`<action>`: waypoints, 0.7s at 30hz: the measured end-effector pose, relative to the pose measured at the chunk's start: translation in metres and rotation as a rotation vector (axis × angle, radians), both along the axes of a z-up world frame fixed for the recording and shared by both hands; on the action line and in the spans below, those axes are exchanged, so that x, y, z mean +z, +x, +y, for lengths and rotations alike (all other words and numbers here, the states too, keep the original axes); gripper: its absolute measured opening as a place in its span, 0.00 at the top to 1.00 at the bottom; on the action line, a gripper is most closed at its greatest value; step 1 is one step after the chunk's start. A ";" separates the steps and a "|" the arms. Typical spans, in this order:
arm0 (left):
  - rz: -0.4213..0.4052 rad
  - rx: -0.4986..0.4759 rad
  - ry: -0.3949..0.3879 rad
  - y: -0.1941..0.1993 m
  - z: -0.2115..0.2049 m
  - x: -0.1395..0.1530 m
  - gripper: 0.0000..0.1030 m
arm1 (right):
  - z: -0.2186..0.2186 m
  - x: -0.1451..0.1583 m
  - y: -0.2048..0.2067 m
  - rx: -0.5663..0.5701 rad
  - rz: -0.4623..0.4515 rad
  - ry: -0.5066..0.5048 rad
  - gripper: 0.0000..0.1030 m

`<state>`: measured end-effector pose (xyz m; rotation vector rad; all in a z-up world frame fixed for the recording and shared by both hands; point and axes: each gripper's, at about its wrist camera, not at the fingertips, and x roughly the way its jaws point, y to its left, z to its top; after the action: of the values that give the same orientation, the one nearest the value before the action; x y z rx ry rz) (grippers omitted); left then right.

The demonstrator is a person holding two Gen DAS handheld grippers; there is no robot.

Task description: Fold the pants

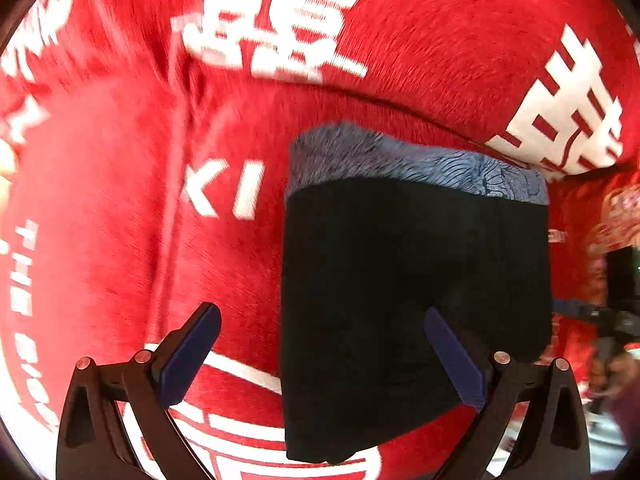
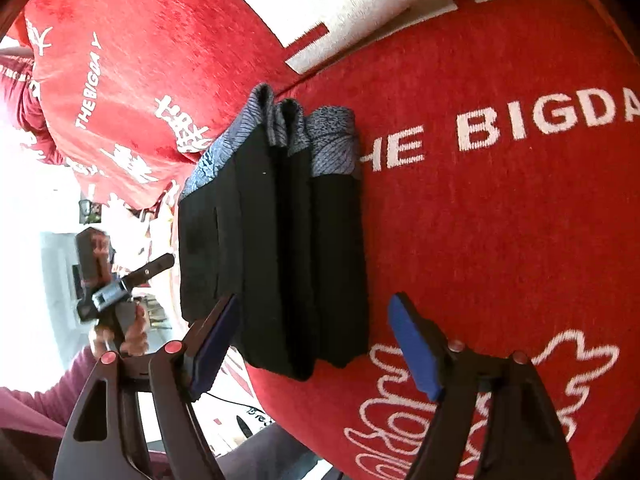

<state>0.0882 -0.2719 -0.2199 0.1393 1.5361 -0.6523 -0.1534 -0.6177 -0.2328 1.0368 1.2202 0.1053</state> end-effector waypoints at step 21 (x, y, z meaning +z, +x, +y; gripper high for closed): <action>0.035 -0.076 -0.169 -0.011 -0.049 -0.027 0.29 | 0.004 -0.046 0.048 0.010 -0.022 0.169 0.50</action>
<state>0.0771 -0.3207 -0.2468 0.0587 1.5073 -0.8450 -0.1057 -0.6139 -0.2792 1.1730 1.2124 0.2300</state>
